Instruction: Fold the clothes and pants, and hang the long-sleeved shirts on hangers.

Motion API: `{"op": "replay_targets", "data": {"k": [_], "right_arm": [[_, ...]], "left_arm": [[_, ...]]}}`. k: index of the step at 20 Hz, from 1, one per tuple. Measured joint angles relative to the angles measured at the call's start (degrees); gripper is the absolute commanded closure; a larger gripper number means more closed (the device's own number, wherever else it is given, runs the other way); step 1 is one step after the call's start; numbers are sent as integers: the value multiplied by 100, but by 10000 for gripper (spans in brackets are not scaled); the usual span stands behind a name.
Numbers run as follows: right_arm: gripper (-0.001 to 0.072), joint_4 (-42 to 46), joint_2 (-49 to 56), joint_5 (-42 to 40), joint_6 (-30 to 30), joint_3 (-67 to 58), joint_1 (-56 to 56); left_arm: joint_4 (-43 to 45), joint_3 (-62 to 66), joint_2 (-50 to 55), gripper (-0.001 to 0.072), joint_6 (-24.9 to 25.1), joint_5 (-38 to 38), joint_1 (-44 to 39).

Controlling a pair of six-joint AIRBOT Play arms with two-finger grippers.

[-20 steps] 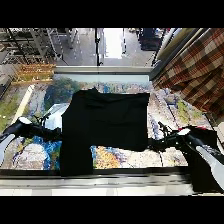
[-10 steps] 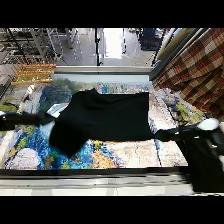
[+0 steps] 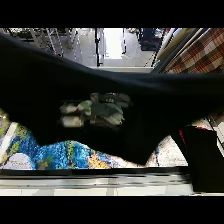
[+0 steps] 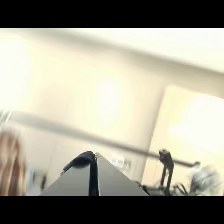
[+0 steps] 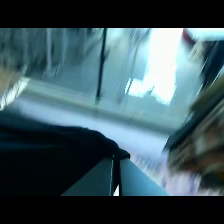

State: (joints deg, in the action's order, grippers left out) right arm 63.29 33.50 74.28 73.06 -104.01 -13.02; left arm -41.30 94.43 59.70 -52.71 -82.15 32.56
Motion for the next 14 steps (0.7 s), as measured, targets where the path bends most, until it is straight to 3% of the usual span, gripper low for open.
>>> {"op": "replay_targets", "data": {"k": [3,7,10,14], "right_arm": [[694,-31,555,-334,48,-492,0],[694,-439,2100,-223,-22,-483,92],[694,-492,3582,-310,-136,-205,407],[694,-278,5554,-1176,-181,-7,813]], "left_arm": [[452,365,50,700,61,590,46],[2736,367,625,700,-251,951,-444],[3982,90,1427,700,-330,1248,-1106],[4883,-125,3008,701,-350,2131,-1797]]}}
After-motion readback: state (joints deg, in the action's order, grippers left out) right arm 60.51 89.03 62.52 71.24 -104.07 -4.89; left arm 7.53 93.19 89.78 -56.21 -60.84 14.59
